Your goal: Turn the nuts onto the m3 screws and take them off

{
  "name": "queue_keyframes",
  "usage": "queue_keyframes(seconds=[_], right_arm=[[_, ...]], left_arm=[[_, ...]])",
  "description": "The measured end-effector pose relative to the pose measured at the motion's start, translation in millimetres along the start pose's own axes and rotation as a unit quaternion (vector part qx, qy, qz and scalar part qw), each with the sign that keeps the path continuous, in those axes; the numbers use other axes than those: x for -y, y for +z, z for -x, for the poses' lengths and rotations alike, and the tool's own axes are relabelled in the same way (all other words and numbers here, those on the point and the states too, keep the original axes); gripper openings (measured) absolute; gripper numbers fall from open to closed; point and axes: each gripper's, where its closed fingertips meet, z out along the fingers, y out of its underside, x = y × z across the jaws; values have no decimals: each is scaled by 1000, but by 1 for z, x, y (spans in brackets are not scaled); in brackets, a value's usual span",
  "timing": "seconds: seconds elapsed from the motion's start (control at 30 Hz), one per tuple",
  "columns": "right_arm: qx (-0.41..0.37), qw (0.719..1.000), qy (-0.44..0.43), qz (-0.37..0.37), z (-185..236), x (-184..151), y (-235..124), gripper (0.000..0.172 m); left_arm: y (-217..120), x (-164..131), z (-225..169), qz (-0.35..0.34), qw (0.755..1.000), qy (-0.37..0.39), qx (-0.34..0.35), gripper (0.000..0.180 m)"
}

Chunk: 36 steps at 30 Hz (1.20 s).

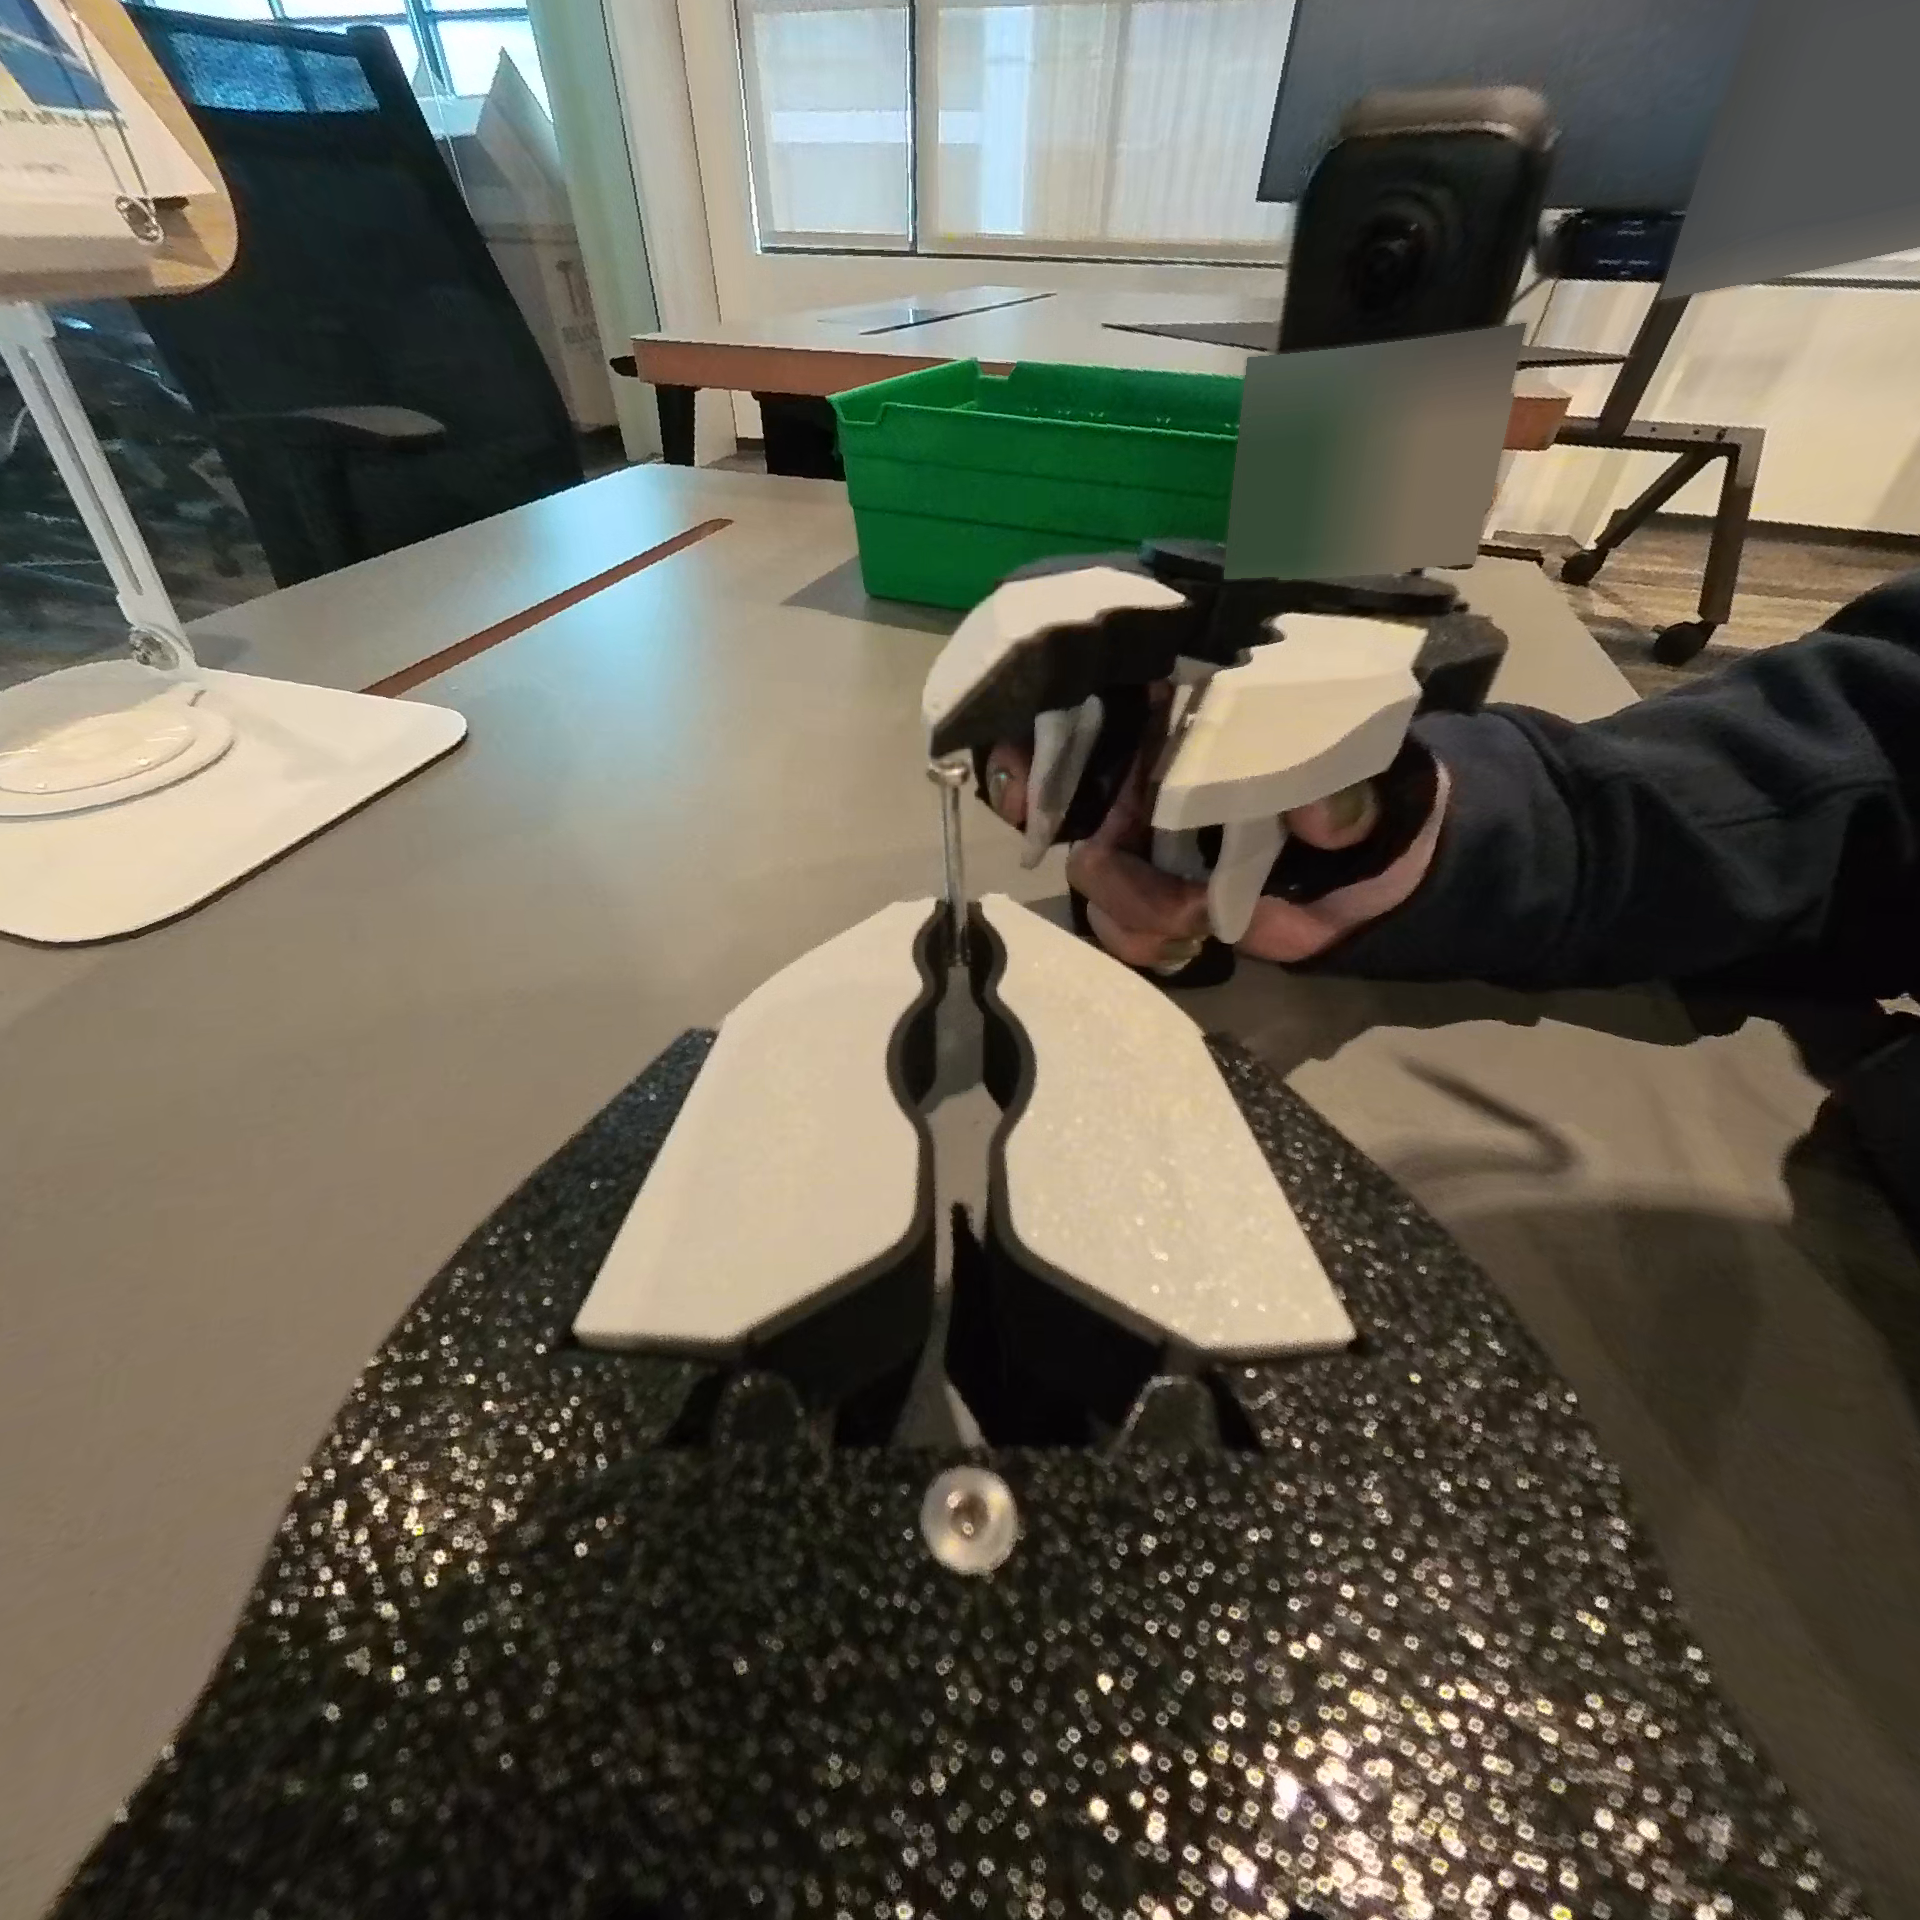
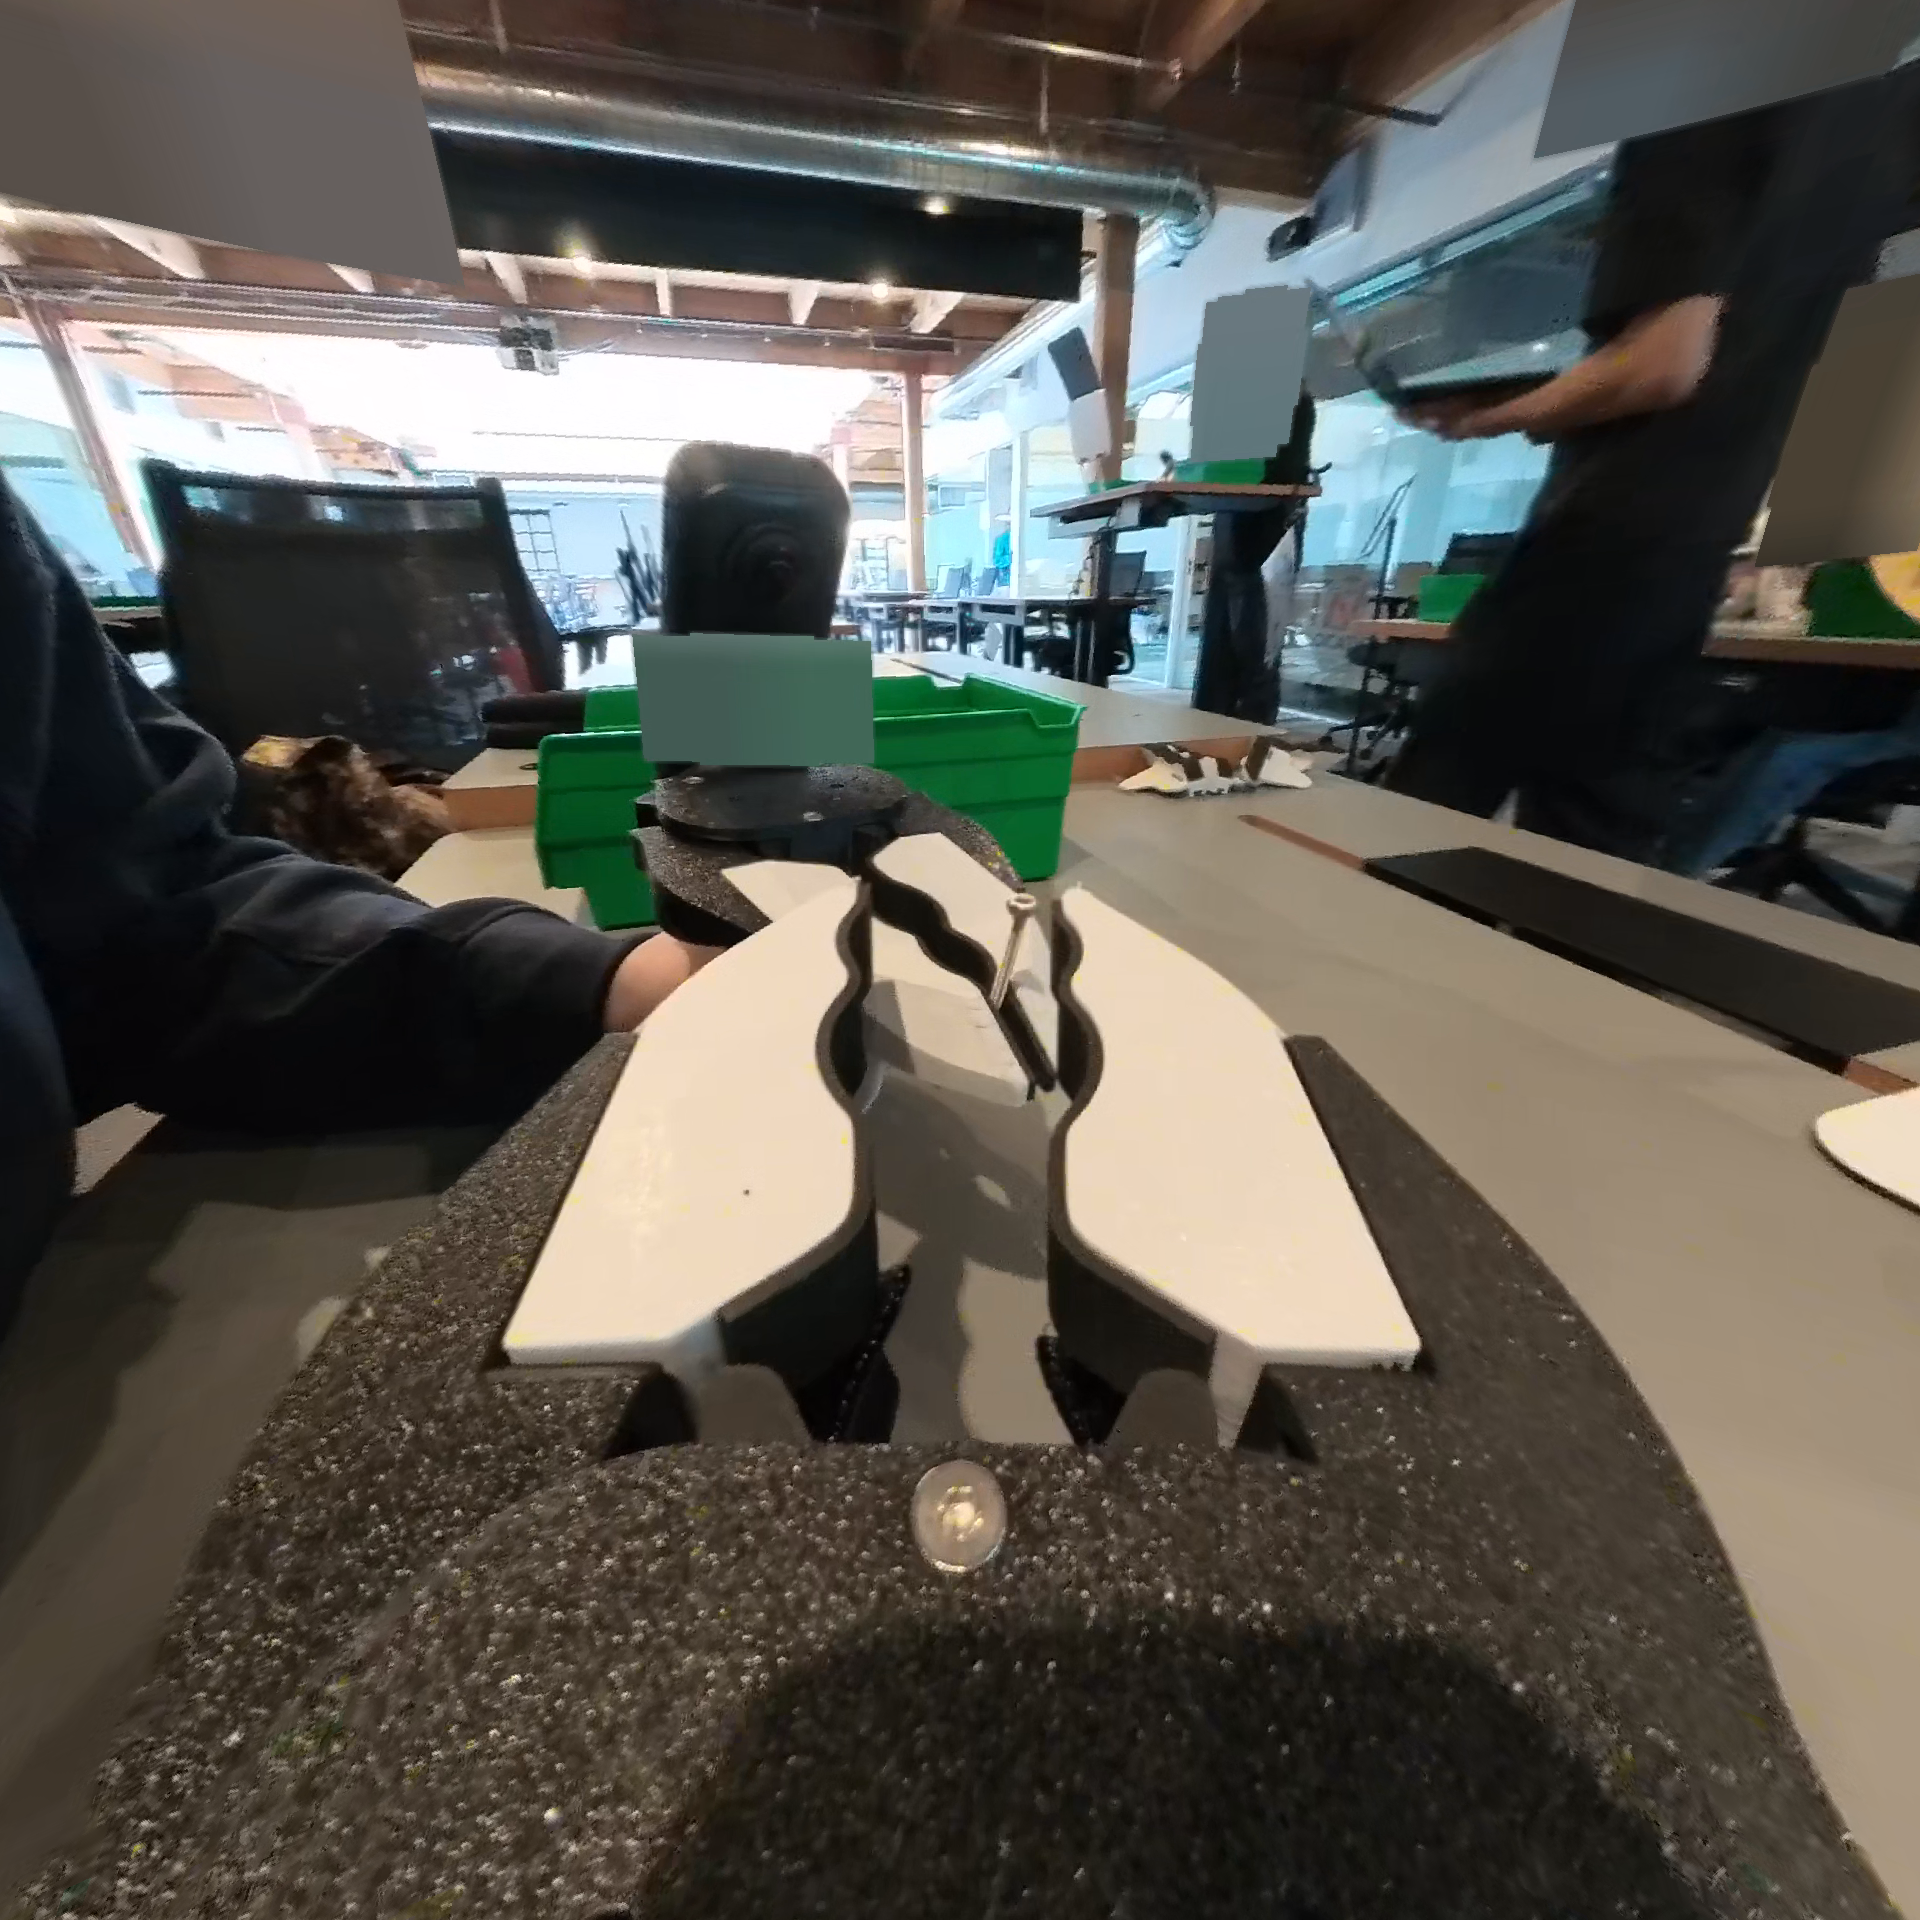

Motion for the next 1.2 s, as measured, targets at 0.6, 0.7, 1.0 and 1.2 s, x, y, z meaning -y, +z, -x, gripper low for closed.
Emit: queue_keyframes(seconds=[0.6, 0.7, 1.0, 1.2], right_arm=[[-1, 1000, -5, 1, 0, 0, 0, 29], [-3, 1000, -6, 1, 0, 0, 0, 29], [-3, 1000, -8, 1, -2, 0, -1, 28], [1, 1000, -10, 6, -4, 0, -4, 21]], left_arm=[[0, 0, -1, 2, 1000, 10, 2, 3], [0, 0, -2, 2, 1000, 10, 2, 3], [0, 0, -1, 2, 1000, 9, 4, 3], [0, -1, 0, 3, 1000, 6, 8, 3]])
